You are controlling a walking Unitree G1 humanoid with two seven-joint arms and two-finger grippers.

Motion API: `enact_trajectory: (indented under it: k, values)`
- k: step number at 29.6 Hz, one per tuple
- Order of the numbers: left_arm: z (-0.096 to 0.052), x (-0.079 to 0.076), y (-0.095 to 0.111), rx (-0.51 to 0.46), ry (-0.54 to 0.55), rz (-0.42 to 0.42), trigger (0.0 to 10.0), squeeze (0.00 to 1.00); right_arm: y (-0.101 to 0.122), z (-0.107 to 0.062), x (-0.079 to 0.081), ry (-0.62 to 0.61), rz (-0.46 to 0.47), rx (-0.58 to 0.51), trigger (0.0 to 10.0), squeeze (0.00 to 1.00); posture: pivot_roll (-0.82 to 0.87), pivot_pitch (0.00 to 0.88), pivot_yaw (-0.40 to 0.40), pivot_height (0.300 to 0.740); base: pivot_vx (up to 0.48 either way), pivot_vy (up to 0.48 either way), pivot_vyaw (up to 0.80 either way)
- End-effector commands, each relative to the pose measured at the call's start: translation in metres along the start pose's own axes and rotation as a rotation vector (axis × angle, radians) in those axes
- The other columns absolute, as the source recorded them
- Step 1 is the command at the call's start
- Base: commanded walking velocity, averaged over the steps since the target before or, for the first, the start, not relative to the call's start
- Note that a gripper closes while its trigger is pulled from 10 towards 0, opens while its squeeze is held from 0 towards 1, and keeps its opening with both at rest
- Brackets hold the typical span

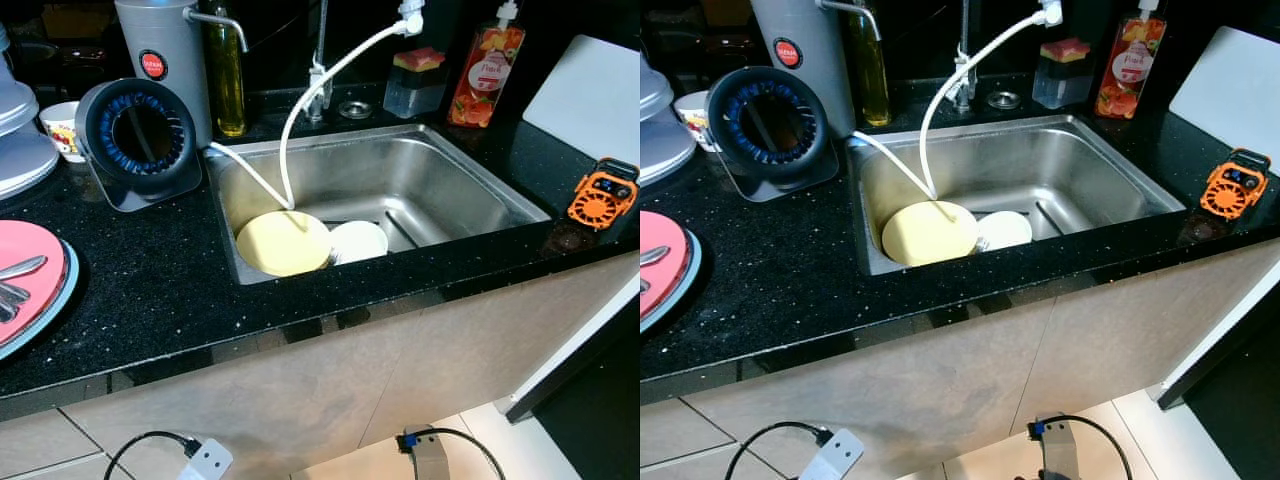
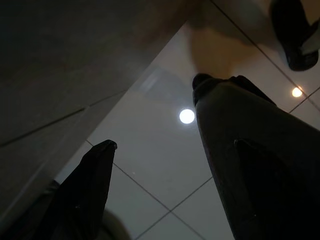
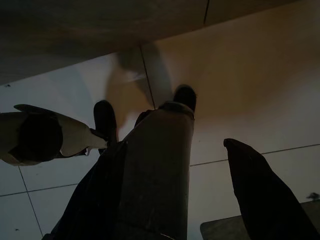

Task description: Kitchen organization

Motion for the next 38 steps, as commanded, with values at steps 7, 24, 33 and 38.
enact_trajectory:
  k: [7, 24, 33, 38]
  values:
    - [-0.001, -0.002, -0.018, 0.055, -0.010, -0.027, 10.0, 0.00, -0.003, 0.000, 0.000, 0.006, 0.004, 0.011, 10.0, 0.00, 0.03, 0.007, -0.027, 0.740, 0.000, 0.000, 0.00]
    - [-0.001, -0.002, -0.013, 0.043, -0.012, -0.040, 10.0, 0.00, -0.002, 0.000, 0.001, 0.013, 0.012, 0.007, 10.0, 0.00, 0.04, 0.009, -0.026, 0.740, 0.000, 0.000, 0.00]
    - [-0.001, 0.000, -0.009, 0.035, -0.012, -0.040, 10.0, 0.00, 0.000, 0.000, 0.001, 0.008, 0.015, 0.001, 10.0, 0.00, 0.04, 0.003, -0.026, 0.740, 0.000, 0.000, 0.00]
    - [-0.001, -0.002, -0.010, 0.039, -0.019, -0.038, 10.0, 0.00, -0.002, 0.000, 0.001, 0.012, -0.001, 0.009, 10.0, 0.00, 0.04, 0.000, -0.029, 0.740, 0.000, 0.000, 0.00]
Point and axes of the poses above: a point about 5 cm out from each wrist's last joint towards the gripper, its own z axis pointing out of the wrist towards the gripper, its own y axis along the axis of the wrist's last joint, x = y × z, the point moved 6 cm from there along z, pointing out of the wrist towards the gripper, and after that the axes turned 3 degrees about -z, right-handed, at the moved point
